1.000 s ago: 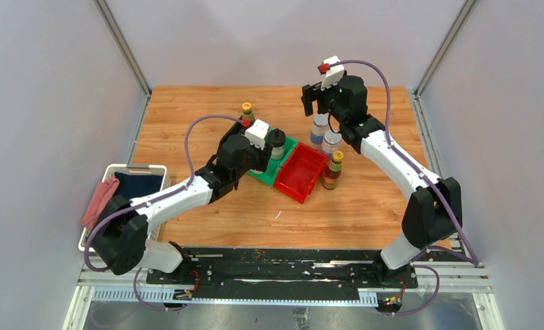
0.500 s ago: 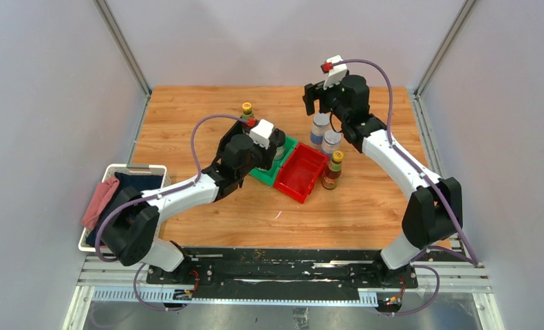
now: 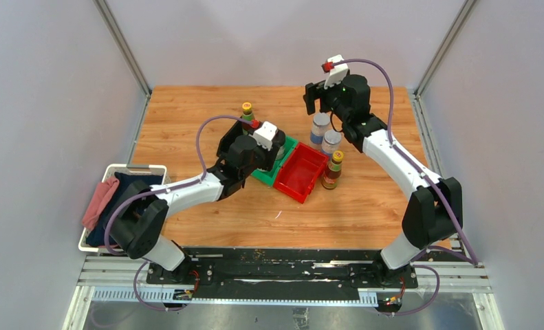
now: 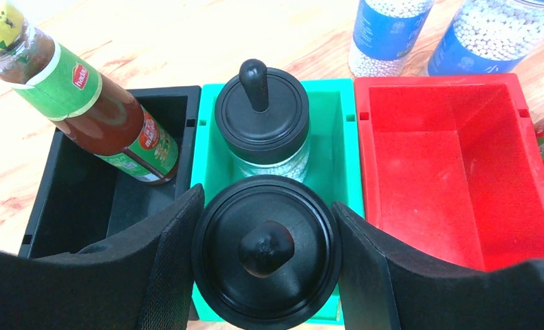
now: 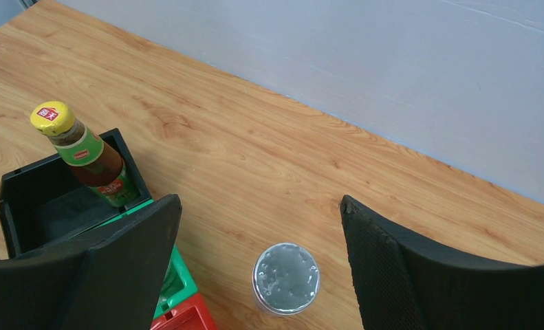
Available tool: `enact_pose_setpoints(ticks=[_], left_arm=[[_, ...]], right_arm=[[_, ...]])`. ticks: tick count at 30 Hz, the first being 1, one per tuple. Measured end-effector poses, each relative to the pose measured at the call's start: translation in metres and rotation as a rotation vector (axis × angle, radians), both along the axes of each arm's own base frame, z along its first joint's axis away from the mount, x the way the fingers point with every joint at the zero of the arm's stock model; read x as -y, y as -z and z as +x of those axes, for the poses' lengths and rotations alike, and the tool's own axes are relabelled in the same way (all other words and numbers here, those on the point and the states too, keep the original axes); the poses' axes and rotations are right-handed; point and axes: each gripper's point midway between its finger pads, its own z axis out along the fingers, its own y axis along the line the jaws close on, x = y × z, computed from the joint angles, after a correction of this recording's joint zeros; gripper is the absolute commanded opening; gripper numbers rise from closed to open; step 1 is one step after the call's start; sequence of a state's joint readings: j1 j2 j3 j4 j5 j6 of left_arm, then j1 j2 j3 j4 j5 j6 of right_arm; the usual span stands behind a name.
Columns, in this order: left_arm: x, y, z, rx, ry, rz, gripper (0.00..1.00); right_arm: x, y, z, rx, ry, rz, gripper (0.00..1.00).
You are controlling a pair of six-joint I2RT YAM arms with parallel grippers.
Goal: Organize the condiment bottles
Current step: Place the bottle in the storage box.
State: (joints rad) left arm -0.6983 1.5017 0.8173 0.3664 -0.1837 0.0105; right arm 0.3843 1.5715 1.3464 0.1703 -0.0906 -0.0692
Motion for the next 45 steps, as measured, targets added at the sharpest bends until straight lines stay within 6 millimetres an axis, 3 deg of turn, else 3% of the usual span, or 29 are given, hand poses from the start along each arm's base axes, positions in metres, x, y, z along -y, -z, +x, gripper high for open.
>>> enact_pose_setpoints(ticks=[22,45], left_arm=[[0.004,0.011,0.013,0.029,-0.017,0.009,0.0],[-0.003,0.031,0.028,-0.003,-0.039,-0.022,0.0]], right_arm=[[0.005,0.0,0.003,0.001,0.002,0.005,0.89],[0.002,0.018,0.01,-0.03,0.002,-0.007,0.89]])
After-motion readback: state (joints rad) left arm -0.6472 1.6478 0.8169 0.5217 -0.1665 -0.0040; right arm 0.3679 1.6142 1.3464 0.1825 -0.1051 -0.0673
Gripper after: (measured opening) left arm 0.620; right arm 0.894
